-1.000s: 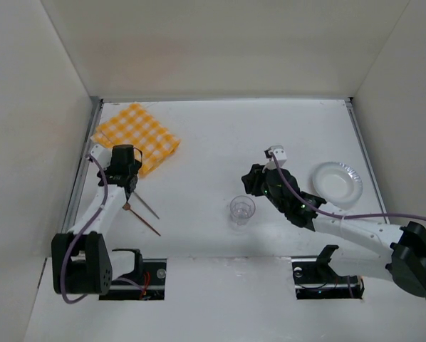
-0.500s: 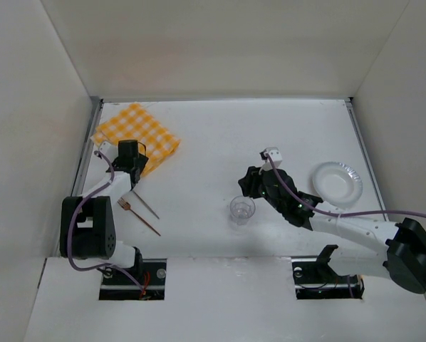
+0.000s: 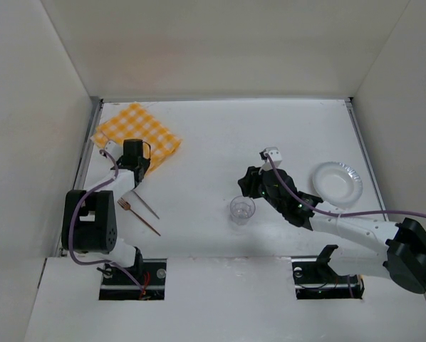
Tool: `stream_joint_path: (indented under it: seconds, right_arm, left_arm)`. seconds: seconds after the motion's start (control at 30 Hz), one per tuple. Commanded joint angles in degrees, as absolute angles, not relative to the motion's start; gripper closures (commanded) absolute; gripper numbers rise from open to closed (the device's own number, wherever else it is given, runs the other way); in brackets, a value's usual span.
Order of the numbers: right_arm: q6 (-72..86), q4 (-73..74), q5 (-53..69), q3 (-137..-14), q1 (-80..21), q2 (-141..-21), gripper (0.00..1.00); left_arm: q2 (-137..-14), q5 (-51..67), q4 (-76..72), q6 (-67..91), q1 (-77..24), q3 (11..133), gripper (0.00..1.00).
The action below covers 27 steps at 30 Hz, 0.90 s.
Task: Set the dinner table for one person
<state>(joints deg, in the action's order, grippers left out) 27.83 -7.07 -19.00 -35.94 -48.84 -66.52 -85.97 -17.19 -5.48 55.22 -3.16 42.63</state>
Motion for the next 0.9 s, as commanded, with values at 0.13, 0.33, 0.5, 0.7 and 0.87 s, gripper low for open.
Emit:
stream_joint_path:
  seconds: [0.13,0.33,0.5,0.7,0.87]
  right_arm:
    - [27.6,-9.8,-18.5,-37.9,-49.5,-65.6,0.51]
    - [29.1,-10.8,-19.0,-36.9,-48.9,-64.4,0.51]
    - [30.8,-11.6,-21.2,-35.5,-47.6,-62.0,0.52]
    - [34.7,-12.5,-22.2,-32.5,-42.6,-57.9,0.54]
    - [37.6,-12.8,-21.1,-31.7,-39.9,-58.5,0.56]
  left_arm:
    - [-90.2,-14.8,-5.1,49.8,-9.3,55.3,0.99]
    - [-98.3,-19.2,-1.3,37.9,-20.2,72.0,1.0]
    - [-109.2,-13.5,2.0,26.8,-29.1,89.5,1.0]
    - [-116.3,-4.6,5.3,12.1,-36.6,104.0,1.0]
    - [-121.2,1.8,6.9,11.3,-36.7,115.7,0.94]
